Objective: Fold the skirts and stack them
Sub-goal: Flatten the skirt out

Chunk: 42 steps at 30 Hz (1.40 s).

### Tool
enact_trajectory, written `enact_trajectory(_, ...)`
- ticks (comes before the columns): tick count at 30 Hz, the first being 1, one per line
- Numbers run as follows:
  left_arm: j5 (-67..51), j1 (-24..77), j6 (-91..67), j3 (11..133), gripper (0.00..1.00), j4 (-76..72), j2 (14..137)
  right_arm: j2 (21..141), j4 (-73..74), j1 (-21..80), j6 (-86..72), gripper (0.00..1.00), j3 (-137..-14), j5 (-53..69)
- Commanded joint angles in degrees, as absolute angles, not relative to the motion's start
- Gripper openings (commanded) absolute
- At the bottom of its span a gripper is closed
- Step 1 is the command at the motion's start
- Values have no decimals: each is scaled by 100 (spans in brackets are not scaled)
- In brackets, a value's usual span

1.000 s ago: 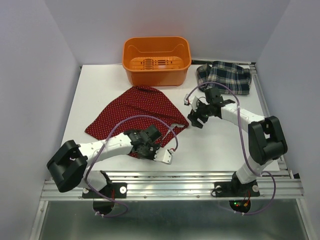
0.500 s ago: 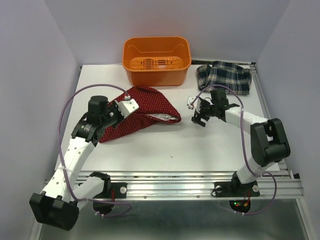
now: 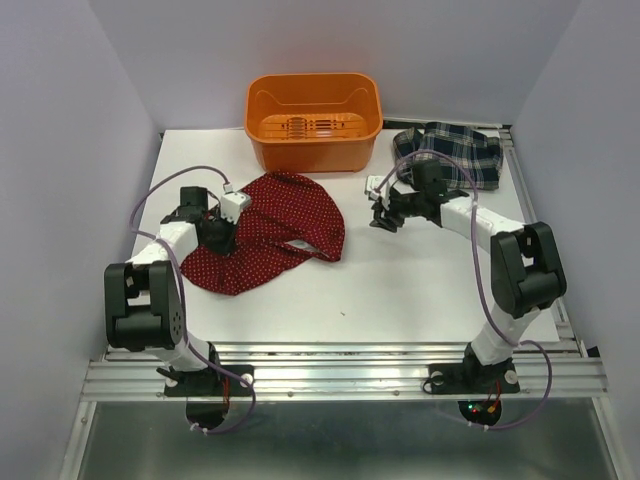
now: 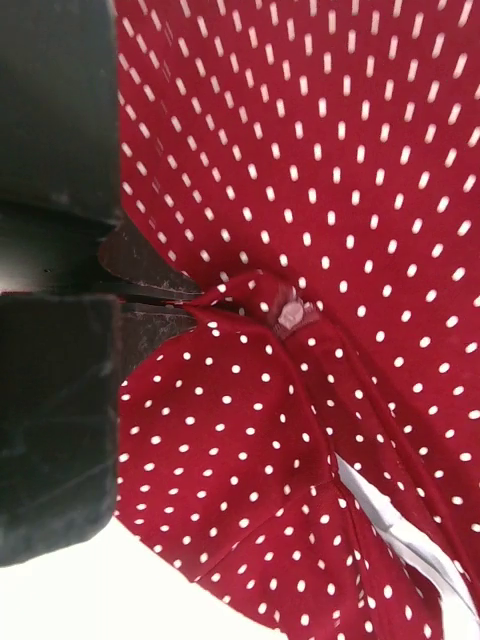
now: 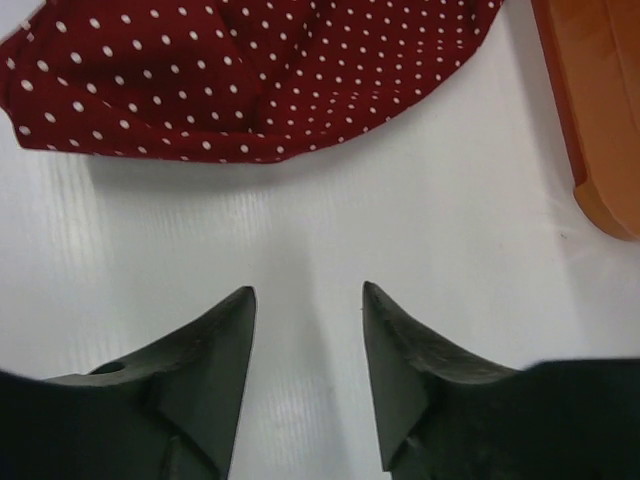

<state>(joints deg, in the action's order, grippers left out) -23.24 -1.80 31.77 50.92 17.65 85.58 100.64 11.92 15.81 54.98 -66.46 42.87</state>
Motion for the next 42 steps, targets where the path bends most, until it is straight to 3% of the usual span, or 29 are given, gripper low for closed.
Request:
enact_trajectory(1, -2637, -158, 2971, 5440, 0, 1564, 8665, 9704, 1125, 2011, 4715, 48, -6654, 4579)
enact_trajectory(5, -2645, -158, 2988, 5493, 0, 1538, 8763, 9712, 1477, 2477, 3617, 44, -6961, 4571)
enact_trajectory(13, -2716, -167, 3067, 5379, 0, 1459, 8745, 10081, 2389, 2900, 3463, 36, -7417, 4877)
enact_trajectory(22, -2742, -167, 3094, 5370, 0, 1433, 8719, 10239, 2628, 3620, 3630, 37, -7559, 3922)
enact_trajectory(31, -2769, -158, 3129, 5353, 0, 1424, 8728, 10336, 1890, 3797, 3463, 41, -7304, 2673)
enact_trajectory(42, -2760, -167, 3146, 5317, 0, 1415, 8675, 10573, 2127, 3902, 3551, 41, -7383, 2689)
